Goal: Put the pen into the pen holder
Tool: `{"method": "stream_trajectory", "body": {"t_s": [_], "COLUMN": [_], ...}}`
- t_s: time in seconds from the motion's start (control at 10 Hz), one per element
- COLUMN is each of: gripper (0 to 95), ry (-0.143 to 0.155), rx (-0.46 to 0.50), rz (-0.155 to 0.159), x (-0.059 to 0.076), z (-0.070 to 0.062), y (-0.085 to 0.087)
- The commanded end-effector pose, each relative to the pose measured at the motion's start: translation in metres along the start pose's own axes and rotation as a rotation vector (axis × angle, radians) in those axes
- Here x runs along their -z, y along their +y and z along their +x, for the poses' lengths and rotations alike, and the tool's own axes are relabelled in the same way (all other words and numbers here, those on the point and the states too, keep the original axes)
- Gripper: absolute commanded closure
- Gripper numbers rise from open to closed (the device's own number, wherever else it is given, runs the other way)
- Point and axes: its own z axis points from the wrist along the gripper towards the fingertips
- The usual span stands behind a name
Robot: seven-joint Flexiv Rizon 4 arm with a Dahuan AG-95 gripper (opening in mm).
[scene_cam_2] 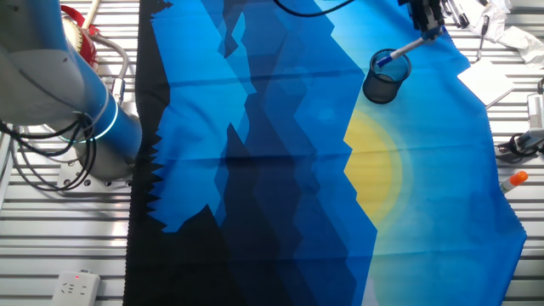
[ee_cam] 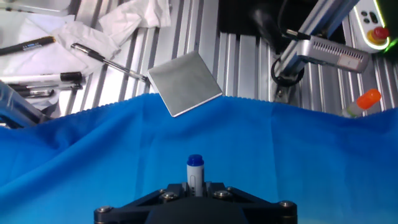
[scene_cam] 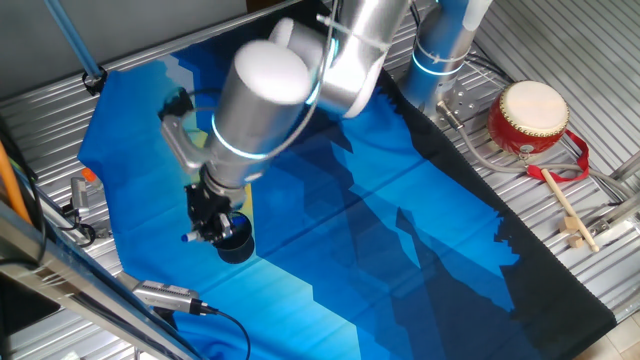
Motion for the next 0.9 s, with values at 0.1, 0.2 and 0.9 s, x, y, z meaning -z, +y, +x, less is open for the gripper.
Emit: {"method": "stream_trajectory", "body": {"t_s": [0.1,0.2,0.9], "gripper": [95.0,95.0,95.0], "ry": [0.004,-0.002,-0.051], "rx": [-0.001,0.007,0.038], "rz": [0.000,0.014,0.033], "x": [0.001,0.001,-0.011], "z": [0.001,0.001,-0.003], "y": [0.000,-0.001,-0.007]}}
